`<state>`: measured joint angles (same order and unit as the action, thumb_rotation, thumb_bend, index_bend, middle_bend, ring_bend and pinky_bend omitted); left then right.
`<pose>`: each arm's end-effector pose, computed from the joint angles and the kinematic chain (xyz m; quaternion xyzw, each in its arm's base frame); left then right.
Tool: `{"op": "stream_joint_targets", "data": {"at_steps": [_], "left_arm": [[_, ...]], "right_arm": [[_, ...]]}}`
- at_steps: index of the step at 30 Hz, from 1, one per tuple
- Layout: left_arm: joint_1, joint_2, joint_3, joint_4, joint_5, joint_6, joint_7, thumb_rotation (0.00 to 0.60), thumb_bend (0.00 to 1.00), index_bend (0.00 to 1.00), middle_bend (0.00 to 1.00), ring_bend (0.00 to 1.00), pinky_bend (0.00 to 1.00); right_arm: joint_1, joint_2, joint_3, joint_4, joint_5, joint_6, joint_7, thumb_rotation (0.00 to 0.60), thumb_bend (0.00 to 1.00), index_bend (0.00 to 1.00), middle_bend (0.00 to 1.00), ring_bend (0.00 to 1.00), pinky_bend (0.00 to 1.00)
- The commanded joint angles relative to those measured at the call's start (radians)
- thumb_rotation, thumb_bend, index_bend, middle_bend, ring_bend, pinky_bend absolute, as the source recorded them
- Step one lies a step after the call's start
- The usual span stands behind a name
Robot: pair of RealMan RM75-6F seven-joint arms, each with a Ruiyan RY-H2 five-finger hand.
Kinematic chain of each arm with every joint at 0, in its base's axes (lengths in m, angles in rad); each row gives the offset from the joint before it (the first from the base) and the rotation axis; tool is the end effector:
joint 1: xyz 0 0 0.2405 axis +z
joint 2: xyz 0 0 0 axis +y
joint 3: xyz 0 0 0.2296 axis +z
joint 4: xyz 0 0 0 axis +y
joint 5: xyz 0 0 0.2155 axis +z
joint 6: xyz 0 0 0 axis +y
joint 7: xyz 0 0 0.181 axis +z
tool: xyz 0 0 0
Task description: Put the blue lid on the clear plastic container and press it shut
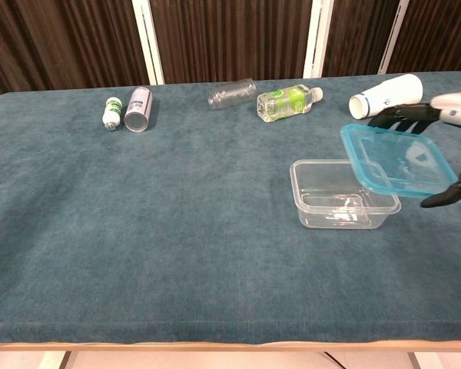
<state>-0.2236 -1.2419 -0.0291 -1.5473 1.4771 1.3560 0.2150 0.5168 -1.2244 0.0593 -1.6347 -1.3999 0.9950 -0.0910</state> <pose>-0.2702 0.2495 0.0869 -0.6748 -0.3397 -0.3355 0.5627 -0.1996 -0.3067 0.0329 0.7496 -0.3953 0.3401 0.4077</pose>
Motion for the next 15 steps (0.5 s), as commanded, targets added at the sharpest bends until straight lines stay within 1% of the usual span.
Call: {"op": "stream_joint_targets", "data": {"at_steps": [1,8,15], "left_arm": [[0.0,0.0,0.001,0.001,0.003,0.002,-0.001,0.6,0.42,0.09,0.0,0.1,0.34],[-0.001,-0.001,0.003,0.002,0.01,0.003,-0.003,0.6,0.42,0.08,0.0,0.1,0.34],[-0.002,-0.002,0.006,0.003,0.014,0.0,-0.002,0.6,0.42,0.09,0.0,0.1,0.34]], "right_arm": [[0.019,-0.03,0.017,-0.016,0.035,-0.018,-0.041,0.6,0.24,0.37,0.45,0.52,0.5],[0.056,-0.086,0.052,-0.024,0.124,-0.05,-0.116,0.6,0.24,0.33,0.45,0.5,0.5],[0.085,-0.126,0.062,-0.021,0.197,-0.075,-0.173,0.6,0.24,0.3,0.45,0.47,0.48]]}}
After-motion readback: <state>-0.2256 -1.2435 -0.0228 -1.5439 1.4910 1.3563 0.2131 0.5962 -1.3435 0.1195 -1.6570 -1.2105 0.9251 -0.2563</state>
